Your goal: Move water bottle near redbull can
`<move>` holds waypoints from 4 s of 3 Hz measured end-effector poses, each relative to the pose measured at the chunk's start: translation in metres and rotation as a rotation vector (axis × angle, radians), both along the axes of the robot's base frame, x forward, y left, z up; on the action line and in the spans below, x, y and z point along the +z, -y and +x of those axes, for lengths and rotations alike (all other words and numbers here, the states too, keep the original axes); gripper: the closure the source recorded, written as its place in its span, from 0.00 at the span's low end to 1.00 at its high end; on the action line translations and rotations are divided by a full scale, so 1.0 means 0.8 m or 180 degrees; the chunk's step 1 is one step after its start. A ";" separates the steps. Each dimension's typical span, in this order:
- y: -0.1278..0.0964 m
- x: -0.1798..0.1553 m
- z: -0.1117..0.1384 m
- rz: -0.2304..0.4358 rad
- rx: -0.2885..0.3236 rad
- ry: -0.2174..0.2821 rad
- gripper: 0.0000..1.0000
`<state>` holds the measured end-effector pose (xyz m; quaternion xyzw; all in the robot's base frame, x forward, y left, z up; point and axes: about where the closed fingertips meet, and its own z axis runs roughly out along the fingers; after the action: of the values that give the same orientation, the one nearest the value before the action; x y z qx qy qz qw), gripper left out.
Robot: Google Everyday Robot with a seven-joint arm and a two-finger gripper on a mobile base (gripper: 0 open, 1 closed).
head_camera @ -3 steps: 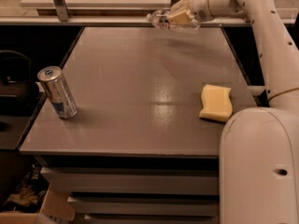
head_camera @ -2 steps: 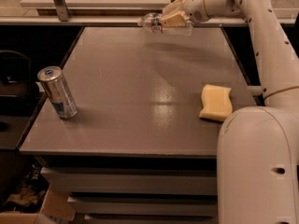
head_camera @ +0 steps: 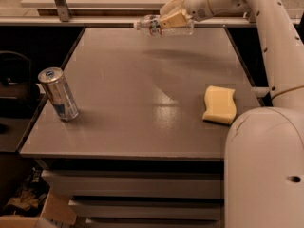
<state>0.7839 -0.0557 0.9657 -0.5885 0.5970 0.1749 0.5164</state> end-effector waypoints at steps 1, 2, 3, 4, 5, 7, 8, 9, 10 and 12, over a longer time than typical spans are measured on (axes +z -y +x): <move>-0.002 -0.001 0.000 -0.0002 0.0012 -0.0008 1.00; -0.022 -0.013 -0.015 0.0043 0.0223 -0.0111 1.00; -0.044 -0.027 -0.038 0.0119 0.0474 -0.0236 1.00; -0.063 -0.036 -0.063 0.0167 0.0684 -0.0318 1.00; -0.084 -0.043 -0.094 0.0199 0.0878 -0.0360 1.00; -0.134 -0.074 -0.154 0.0389 0.1121 -0.0478 1.00; -0.157 -0.089 -0.186 0.0468 0.1256 -0.0571 1.00; -0.165 -0.091 -0.202 0.0452 0.1320 -0.0519 1.00; -0.168 -0.092 -0.203 0.0452 0.1335 -0.0528 0.81; -0.175 -0.093 -0.205 0.0453 0.1365 -0.0536 0.35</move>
Offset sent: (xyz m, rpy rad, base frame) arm -0.0324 0.0310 -0.0196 0.0340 0.0756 0.1578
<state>0.6199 0.0841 0.8915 -0.6473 0.4855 0.3706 0.4560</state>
